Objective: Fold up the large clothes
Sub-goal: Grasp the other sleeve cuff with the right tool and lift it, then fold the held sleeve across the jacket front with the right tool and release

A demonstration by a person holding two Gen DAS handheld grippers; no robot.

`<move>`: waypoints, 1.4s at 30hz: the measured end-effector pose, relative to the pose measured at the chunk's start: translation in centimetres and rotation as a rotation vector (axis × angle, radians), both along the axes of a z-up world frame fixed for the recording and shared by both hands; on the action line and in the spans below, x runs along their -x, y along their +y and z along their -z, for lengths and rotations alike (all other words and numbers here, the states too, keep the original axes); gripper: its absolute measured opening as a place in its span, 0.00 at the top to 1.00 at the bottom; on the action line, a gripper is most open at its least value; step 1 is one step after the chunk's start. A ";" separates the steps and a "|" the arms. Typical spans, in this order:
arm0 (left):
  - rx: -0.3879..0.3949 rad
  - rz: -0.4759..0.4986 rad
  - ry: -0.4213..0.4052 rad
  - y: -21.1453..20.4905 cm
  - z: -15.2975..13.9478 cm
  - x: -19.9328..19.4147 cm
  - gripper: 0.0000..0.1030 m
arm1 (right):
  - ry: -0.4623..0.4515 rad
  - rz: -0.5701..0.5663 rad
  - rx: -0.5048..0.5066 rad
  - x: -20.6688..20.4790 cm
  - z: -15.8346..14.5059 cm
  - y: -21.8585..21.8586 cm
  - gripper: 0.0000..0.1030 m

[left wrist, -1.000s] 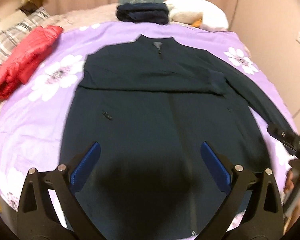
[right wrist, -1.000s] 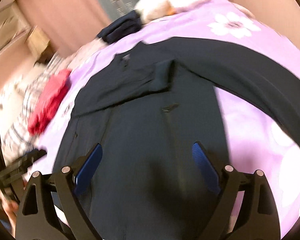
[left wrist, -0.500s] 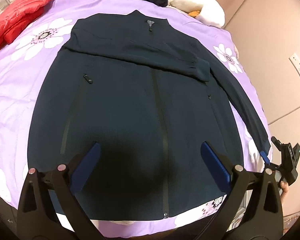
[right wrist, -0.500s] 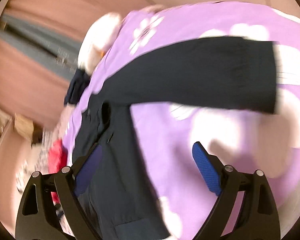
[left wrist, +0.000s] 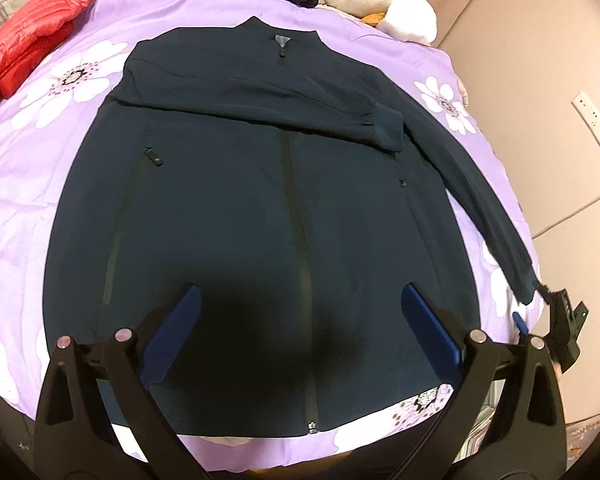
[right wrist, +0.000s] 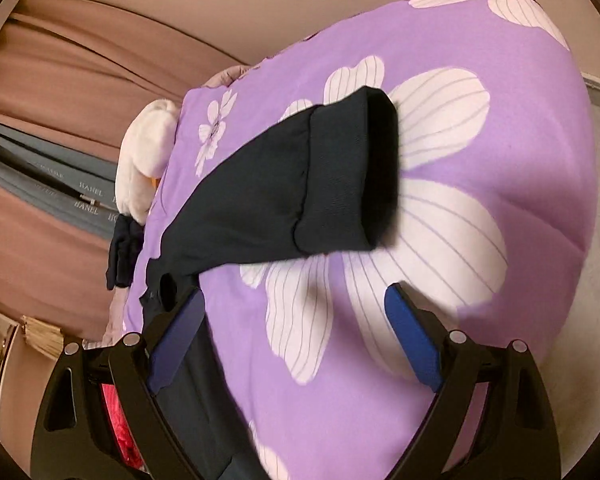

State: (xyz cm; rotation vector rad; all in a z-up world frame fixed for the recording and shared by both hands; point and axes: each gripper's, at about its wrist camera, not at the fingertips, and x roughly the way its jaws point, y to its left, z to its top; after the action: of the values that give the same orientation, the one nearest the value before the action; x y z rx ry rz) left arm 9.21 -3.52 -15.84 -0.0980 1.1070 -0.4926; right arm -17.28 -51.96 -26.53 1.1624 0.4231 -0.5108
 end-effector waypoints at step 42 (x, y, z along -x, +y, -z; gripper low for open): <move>0.104 -0.192 0.094 7.8 2.1 -1.1 0.02 | -0.064 -0.161 0.699 -11.4 -18.7 4.9 0.86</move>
State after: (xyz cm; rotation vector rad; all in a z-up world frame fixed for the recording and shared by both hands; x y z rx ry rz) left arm 10.33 4.24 -17.93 -0.3180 1.1505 -0.3757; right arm -5.90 -47.04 -7.82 0.4645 0.2458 -0.4284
